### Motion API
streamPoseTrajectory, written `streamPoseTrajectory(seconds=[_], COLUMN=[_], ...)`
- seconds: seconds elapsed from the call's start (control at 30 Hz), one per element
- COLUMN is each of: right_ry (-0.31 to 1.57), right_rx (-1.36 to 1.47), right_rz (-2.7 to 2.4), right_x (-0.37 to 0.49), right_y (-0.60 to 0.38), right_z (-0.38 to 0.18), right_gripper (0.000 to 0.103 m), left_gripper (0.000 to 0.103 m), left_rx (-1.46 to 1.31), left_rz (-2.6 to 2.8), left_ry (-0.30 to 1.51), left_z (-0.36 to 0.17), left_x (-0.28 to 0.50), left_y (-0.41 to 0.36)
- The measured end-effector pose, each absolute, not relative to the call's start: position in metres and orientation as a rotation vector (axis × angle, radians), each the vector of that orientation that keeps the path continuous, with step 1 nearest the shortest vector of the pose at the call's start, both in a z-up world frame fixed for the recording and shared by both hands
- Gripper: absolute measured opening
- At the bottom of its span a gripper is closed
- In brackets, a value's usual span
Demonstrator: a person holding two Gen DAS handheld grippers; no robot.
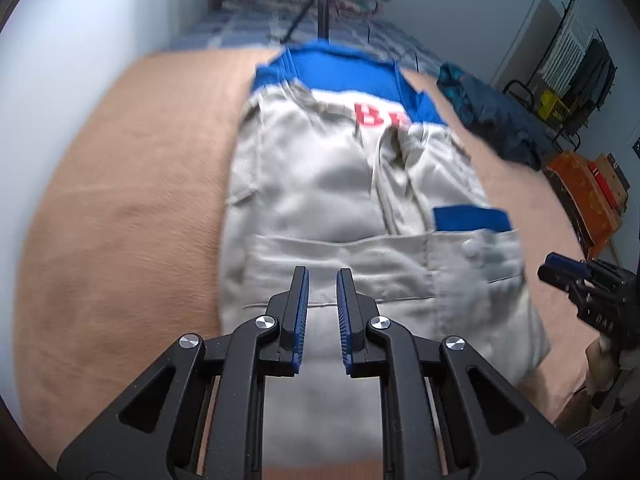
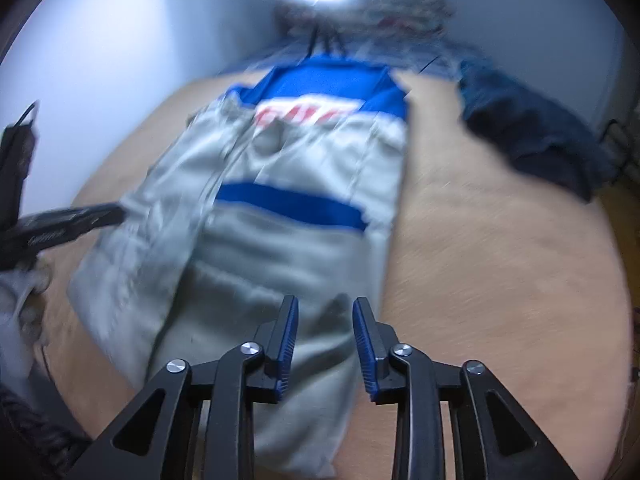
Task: Fold large clothes
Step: 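Release the folded hem and lift both grippers away from the jacket, then grasp the blue collar yoke with both grippers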
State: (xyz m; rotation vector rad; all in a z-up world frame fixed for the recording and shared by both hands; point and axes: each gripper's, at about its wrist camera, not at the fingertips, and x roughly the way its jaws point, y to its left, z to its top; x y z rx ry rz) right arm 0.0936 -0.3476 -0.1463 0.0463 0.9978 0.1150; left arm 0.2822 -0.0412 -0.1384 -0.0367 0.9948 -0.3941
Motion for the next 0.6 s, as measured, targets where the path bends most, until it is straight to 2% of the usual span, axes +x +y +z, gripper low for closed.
streamPoseTrajectory(seconds=[0.07,0.13,0.17,0.23,0.37,0.5,0.6], right_ry=[0.971,0.933,0.913,0.864,0.788,0.725,0.694], right_rx=[0.051,0.029,0.011,-0.023,-0.035,-0.063,-0.098], right_rz=[0.083,0.062,0.051,0.027,0.007,-0.014,-0.032], right_x=[0.091,0.085,0.083,0.077,0.069,0.066,0.074], right_y=[-0.35,-0.347,-0.344,-0.339,-0.335,-0.337,-0.341], right_z=[-0.129,-0.107,-0.097,-0.074,-0.035,-0.002,0.015], right_gripper=[0.032,0.034,0.036,0.042,0.043,0.043,0.043], left_gripper=[0.015,0.029,0.032,0.033,0.033,0.042,0.043], left_rx=[-0.024,0.003,0.013,0.037,0.082,0.097,0.115], left_rz=[-0.396,-0.392,-0.389,-0.388,-0.388,-0.394,-0.394], left_ry=[0.954,0.902,0.875,0.839,0.766,0.715,0.681], left_z=[-0.117,-0.096,-0.084,-0.064,-0.023,0.013,0.035], left_x=[0.273,0.265,0.26,0.254,0.244,0.246,0.256], left_y=[-0.037,-0.035,-0.034,-0.034,-0.034,-0.034,-0.035])
